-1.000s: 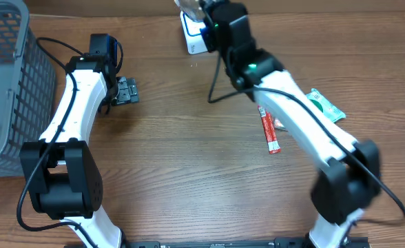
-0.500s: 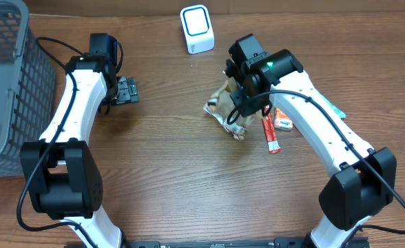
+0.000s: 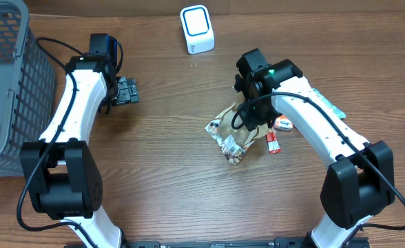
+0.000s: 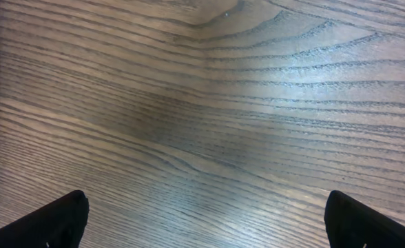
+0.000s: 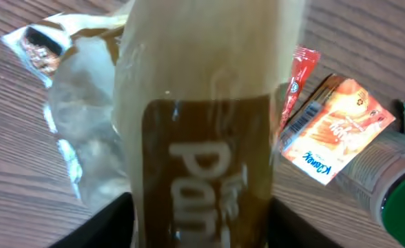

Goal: Scan the item barcode
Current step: 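Carry the bag right and lower it beside the red stick, then open the right gripper to release the bag on the table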

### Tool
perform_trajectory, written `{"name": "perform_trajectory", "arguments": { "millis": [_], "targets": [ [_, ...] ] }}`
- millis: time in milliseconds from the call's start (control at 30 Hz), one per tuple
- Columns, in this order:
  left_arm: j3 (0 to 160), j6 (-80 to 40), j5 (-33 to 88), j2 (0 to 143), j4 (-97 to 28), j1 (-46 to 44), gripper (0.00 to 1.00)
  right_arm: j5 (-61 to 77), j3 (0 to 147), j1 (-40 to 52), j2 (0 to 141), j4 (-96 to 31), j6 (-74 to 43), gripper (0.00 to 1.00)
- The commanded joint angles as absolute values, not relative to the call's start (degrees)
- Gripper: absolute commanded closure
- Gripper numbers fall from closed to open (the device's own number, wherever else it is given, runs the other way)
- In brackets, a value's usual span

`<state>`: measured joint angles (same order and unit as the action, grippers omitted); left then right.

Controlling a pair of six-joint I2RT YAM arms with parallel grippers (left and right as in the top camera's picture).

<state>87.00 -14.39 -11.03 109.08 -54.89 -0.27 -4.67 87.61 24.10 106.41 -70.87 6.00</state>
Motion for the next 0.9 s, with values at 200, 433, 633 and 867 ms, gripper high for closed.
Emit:
{"name": "perform_trajectory", "arguments": {
  "millis": [200, 433, 633, 867],
  "targets": [
    [87.8, -13.7, -11.5, 109.4, -55.0, -0.3, 0.0, -4.4, 85.4, 23.9, 106.2, -67.6, 5.8, 0.2],
    [87.8, -13.7, -11.5, 109.4, -55.0, -0.3, 0.0, -4.3, 85.4, 23.9, 106.2, -64.4, 5.7, 0.04],
    [87.8, -13.7, -11.5, 109.4, -55.0, -0.3, 0.0, -4.4, 85.4, 23.9, 106.2, -64.5, 5.8, 0.0],
    [87.8, -13.7, -11.5, 109.4, -55.0, -0.3, 0.0, -4.4, 85.4, 23.9, 106.2, -64.5, 5.8, 0.0]
  ]
}}
